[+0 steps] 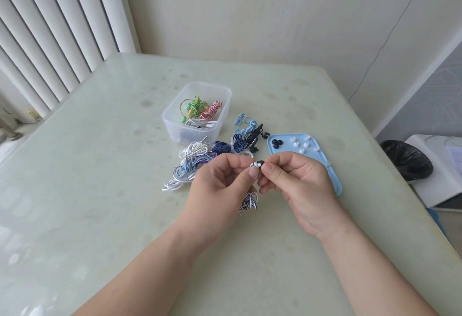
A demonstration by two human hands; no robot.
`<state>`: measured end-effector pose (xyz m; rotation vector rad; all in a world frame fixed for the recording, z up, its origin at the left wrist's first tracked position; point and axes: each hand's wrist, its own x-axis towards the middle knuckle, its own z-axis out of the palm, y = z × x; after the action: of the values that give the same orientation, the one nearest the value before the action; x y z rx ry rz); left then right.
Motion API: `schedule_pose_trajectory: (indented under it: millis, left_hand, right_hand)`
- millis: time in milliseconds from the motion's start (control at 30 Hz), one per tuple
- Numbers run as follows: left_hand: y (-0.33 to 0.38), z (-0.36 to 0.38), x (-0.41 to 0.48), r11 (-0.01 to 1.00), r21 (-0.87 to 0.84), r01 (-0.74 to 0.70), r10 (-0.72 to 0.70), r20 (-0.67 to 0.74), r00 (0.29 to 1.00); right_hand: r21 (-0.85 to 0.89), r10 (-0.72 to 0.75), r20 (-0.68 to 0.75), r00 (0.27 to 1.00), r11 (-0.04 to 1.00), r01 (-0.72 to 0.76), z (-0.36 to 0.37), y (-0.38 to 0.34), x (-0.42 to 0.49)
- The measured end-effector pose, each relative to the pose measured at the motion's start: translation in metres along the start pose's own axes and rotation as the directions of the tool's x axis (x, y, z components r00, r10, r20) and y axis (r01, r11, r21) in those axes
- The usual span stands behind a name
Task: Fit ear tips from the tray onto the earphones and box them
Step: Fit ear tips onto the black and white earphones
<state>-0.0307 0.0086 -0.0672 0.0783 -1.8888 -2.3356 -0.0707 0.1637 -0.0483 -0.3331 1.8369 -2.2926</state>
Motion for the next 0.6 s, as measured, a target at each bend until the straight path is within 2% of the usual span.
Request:
schedule_pose_trajectory:
  millis: [433, 600]
  left_hand:
    - [0.003, 0.005, -0.005, 0.999, 0.045, -0.017, 0.017, -0.007, 1.000]
    - [0.003, 0.004, -0.003, 1.000, 0.021, -0.006, 0.006, -0.031, 0.999]
  right_hand:
    - [-0.201, -0.110, 0.059, 0.992, 0.972, 0.120, -0.003, 0.010, 0.000]
    - [-0.116, -0.087, -0.043, 0.995, 0.990, 0.082, 0.001, 0.010, 0.000]
